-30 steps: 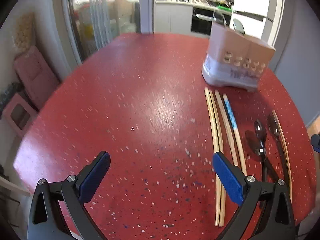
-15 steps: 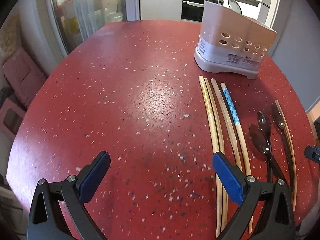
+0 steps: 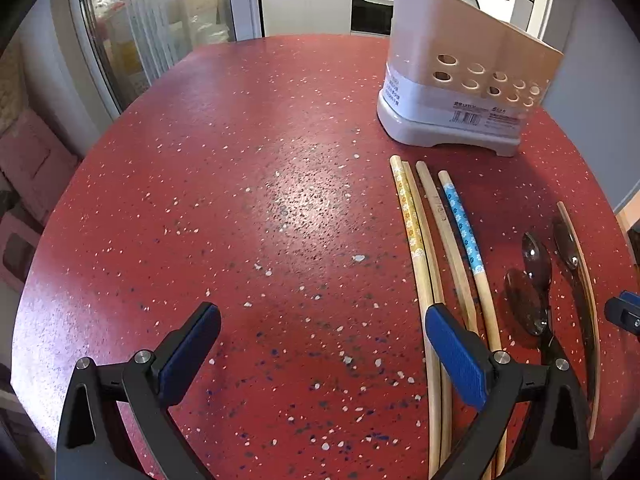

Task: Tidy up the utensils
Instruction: 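Grasp a yellow-patterned chopstick with the left gripper while the right gripper grasps a plain chopstick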

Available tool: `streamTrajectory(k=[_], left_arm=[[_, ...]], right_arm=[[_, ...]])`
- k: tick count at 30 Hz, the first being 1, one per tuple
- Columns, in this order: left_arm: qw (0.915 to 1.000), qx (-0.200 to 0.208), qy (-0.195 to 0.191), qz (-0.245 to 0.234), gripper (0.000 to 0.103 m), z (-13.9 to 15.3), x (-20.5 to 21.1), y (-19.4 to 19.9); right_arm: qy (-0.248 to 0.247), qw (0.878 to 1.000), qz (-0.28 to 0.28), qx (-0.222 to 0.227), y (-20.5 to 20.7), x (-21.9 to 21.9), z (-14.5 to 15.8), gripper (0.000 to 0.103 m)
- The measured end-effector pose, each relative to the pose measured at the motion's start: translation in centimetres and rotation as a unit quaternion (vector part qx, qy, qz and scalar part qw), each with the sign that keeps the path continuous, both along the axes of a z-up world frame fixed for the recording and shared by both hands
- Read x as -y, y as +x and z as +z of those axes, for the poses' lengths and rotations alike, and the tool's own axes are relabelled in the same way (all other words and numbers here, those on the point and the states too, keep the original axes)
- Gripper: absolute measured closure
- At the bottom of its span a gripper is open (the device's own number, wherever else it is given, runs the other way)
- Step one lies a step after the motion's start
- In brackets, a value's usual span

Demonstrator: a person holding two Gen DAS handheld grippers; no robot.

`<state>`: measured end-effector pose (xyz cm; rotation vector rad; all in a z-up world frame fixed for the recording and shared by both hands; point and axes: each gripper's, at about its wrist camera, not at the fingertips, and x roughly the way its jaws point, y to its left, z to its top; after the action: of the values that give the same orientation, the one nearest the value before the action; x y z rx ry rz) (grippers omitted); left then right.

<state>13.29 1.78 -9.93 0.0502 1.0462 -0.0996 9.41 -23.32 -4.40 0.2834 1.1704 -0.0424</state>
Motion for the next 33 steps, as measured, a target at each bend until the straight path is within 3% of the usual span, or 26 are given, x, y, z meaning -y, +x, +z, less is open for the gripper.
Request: streamTrajectory(k=[16,24,28,31,33], left_arm=[[0.9999,-0.011,0.002,-0.010,0.000,-0.6,0.5,2.0],[0.9995,-0.026,0.006,-0.018,0.000,-1.1,0.1,4.2],[0.9985,-0.033,0.010,-0.042,0.000,-1.1,0.9,5.6],[0.9966,-0.046,0.005,-0.068,0.000,-0.7,1.7,6.8],[0.9948,-0.051,0.005,-0.088,0.006,-0.6,2.1,7.3]], right_arm=[[-0.012,1.000,0.001,-0.006,0.8,-0.1,-0.7,0.016],[-0.044,0.998,0.017,-0.034,2.8,-1.2,-1.3,0.017],[-0.051,0.997,0.028,-0.056,4.9,-1.7,-1.4,0.021],[-0.042,0.996,0.033,-0.074,6.3,-1.7,-1.3,0.030],[-0.035,0.996,0.029,-0.083,6.9,-1.5,-1.3,0.039]])
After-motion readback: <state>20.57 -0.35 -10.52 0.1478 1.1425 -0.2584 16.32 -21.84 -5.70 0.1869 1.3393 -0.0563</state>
